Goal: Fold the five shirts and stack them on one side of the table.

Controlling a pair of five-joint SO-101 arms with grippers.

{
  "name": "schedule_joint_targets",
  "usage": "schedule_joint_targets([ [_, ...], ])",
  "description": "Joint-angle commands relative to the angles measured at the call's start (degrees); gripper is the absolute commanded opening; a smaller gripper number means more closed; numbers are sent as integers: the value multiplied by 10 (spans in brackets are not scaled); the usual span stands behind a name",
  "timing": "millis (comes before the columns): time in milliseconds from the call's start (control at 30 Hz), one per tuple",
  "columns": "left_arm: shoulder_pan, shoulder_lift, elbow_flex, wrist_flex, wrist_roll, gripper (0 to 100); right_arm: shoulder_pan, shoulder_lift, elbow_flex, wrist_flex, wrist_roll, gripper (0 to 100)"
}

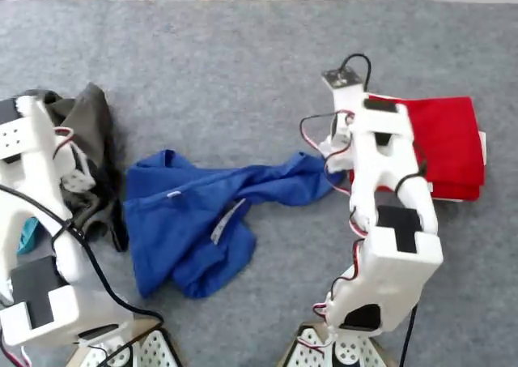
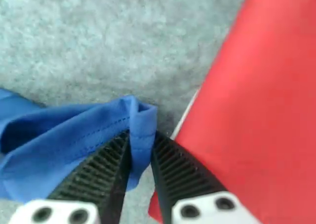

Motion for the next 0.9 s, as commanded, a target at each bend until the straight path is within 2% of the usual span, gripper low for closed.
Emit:
schedule_joint_targets([
  [0, 44, -25, 6, 7, -162, 239, -33, -3, 29, -54, 4, 14],
  [67, 70, -19, 7, 5, -241, 239, -48, -3, 44, -81, 4, 14],
  [200, 143, -18, 8, 4, -344, 239, -61, -7, 66, -118, 4, 14],
  [267, 165, -18, 8, 4, -410, 239, -56, -7, 64, -121, 4, 14],
  [333, 177, -18, 8, 4, -446, 239, -55, -2, 68, -134, 4, 15],
  [600, 207, -18, 64, 1, -539, 239, -55, -4, 79, -152, 4, 15],
  [867, 217, -18, 102, -81, -539, 238, -55, -4, 77, -152, 4, 15],
])
